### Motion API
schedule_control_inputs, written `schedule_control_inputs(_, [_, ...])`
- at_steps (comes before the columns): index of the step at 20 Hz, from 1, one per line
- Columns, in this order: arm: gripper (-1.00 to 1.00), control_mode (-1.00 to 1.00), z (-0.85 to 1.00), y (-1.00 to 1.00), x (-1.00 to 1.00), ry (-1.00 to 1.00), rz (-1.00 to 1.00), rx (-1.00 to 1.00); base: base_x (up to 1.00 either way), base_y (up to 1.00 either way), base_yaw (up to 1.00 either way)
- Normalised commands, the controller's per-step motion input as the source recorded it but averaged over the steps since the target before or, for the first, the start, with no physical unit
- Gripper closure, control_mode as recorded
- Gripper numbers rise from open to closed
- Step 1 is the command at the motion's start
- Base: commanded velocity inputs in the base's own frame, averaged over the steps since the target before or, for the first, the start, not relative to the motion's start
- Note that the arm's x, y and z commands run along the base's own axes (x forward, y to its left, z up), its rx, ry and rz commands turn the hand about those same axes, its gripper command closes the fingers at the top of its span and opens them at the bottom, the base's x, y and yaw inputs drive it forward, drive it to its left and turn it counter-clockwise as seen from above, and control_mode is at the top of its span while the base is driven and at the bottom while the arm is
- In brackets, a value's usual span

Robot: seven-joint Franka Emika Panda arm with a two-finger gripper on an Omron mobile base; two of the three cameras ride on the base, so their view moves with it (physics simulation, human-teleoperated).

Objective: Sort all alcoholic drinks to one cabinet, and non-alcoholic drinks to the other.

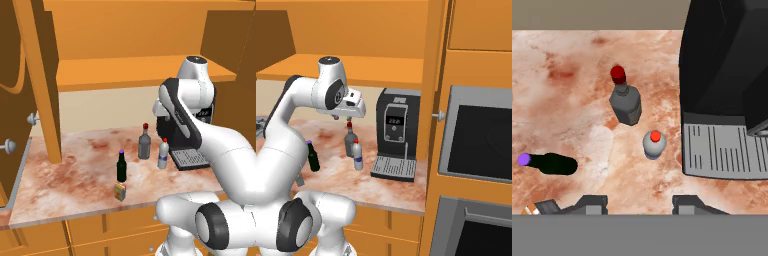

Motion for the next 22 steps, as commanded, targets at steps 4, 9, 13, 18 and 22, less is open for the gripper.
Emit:
schedule_control_inputs(4, [-1.0, -1.0, 0.0, 0.0, -0.07, 0.0, 0.0, 0.0, 0.0, 0.0, 0.0])
schedule_control_inputs(9, [-1.0, -1.0, -0.05, 0.15, -0.13, 0.0, 0.0, -0.02, 0.0, 0.0, 0.0])
schedule_control_inputs(13, [-1.0, -1.0, -0.11, 0.23, -0.16, 0.0, 0.0, -0.02, 0.0, 0.0, 0.0])
schedule_control_inputs(18, [-1.0, -1.0, -0.09, 0.37, -0.24, -0.06, -0.01, -0.03, 0.0, 0.0, 0.0])
schedule_control_inputs(22, [-1.0, -1.0, -0.07, 0.44, -0.36, -0.14, -0.1, -0.05, 0.0, 0.0, 0.0])
